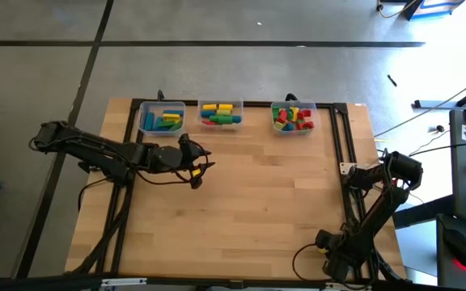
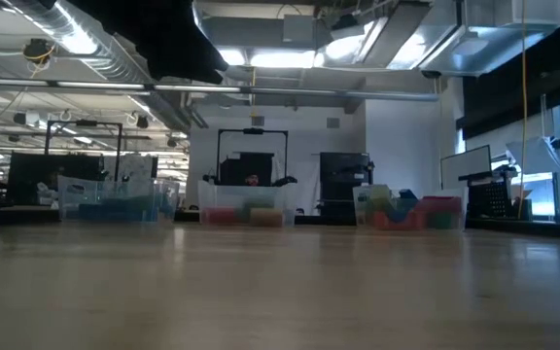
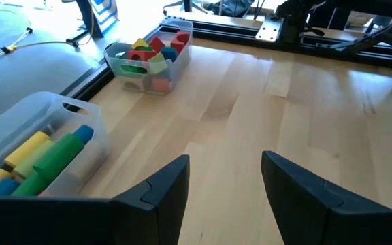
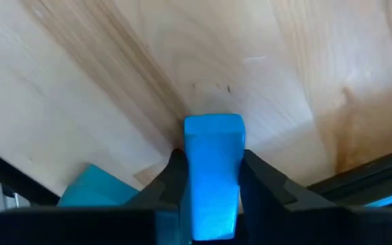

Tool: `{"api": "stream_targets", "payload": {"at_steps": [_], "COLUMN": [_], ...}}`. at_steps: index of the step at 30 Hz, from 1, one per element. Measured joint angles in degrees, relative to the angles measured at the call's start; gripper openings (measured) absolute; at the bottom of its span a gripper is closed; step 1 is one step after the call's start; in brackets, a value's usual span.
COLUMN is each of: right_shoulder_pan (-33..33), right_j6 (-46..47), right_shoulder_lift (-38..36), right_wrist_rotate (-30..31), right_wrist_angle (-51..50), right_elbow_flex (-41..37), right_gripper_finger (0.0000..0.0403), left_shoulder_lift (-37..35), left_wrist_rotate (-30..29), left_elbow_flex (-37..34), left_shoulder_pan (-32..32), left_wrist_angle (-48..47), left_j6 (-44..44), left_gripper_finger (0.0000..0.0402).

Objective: Sort blocks by size
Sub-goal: Put the light blue rectangular block into the left transparent bin

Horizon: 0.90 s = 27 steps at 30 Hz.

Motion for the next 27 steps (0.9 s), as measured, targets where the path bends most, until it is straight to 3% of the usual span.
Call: {"api": "stream_targets", "payload": {"at_steps": [10,23,27], "right_shoulder_pan": [-2.4,-9.8,-11.7], "right_j6": [-3.0,-14.9,-19.3], "right_shoulder_lift": [-0.2,-0.2,-0.2], "right_wrist_rotate": [3.0,17.8,22.1], "right_wrist_angle": [-0.5,-1.9,-1.0], "right_elbow_flex": [1.3,7.1,7.8], "right_gripper_finger": [0.0102,0.0086,0.0053], "left_shoulder_lift": [0.0,0.0,0.0], "left_wrist_rotate": [0.0,0.0,0.0], "left_elbow_flex": [0.0,0.0,0.0], "left_shoulder_pan": [0.0,-0.1,-0.1], "left_wrist_angle": [0.1,0.2,0.2], "left_j6": [0.0,-0.1,-0.2], "left_gripper_finger": [0.018,0.018,0.018]}}
